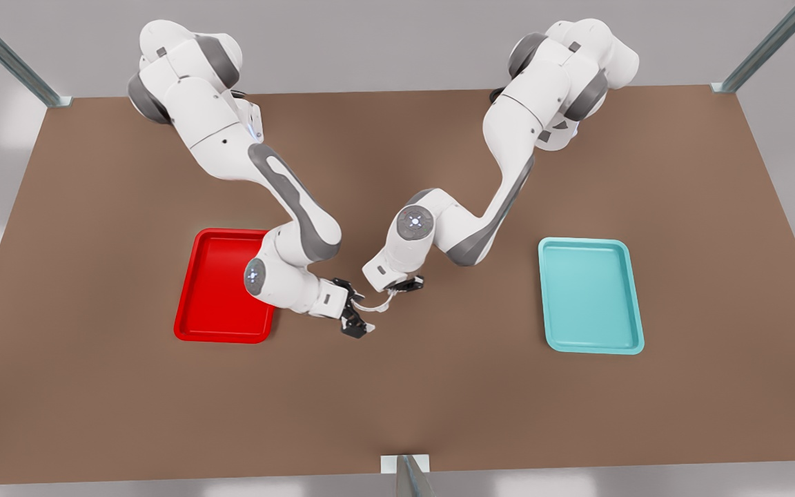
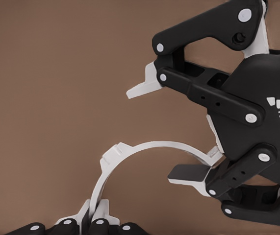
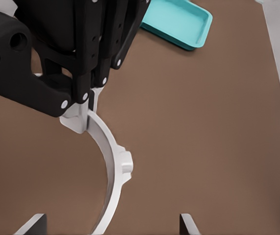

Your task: Take the drainage pipe clamp from the left arm, pass it to the right arm, and place it in the plate on the right side

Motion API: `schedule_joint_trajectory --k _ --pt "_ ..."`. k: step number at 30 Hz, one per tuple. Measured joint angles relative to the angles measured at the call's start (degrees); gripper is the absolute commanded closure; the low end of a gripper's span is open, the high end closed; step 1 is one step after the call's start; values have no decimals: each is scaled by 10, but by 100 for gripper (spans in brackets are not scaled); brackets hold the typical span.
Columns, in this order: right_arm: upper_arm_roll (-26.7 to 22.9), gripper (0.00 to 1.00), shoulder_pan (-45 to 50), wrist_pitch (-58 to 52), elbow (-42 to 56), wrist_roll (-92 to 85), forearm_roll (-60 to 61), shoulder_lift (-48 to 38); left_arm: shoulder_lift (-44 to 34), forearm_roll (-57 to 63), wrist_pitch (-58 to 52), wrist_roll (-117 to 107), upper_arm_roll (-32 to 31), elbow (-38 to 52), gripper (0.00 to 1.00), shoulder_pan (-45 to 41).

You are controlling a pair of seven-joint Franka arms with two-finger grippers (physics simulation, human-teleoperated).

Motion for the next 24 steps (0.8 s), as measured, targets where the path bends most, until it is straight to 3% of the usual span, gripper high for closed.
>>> schedule_joint_trajectory --k 6,7,8,9,10,11,12,13,20,24 --pt "0 1 4 13 -1 -4 2 11 -1 0 4 -3 -1 0 79 0" --pt "0 7 4 15 -1 -5 2 12 -1 0 4 -3 -1 1 79 0" --pt "0 36 4 16 -2 -6 3 13 -1 0 4 -4 -1 1 79 0" --pt "0 72 4 18 -1 -6 4 14 -1 0 4 -4 -1 1 79 0" --pt "0 79 5 19 -1 -7 4 14 -1 1 4 -4 -1 1 79 0" --pt "0 79 5 20 0 -7 6 14 -1 1 4 -5 -1 1 79 0" --pt "1 79 5 20 1 -7 8 13 -1 0 4 -5 -1 1 34 0" --pt "1 79 5 21 1 -8 9 13 -1 -2 5 -3 -1 1 0 1" --pt "1 79 6 21 -1 -5 17 7 -13 -18 -4 21 1 1 0 15" --pt "-2 79 -7 18 0 1 19 -3 -46 -8 -144 29 0 78 0 93"
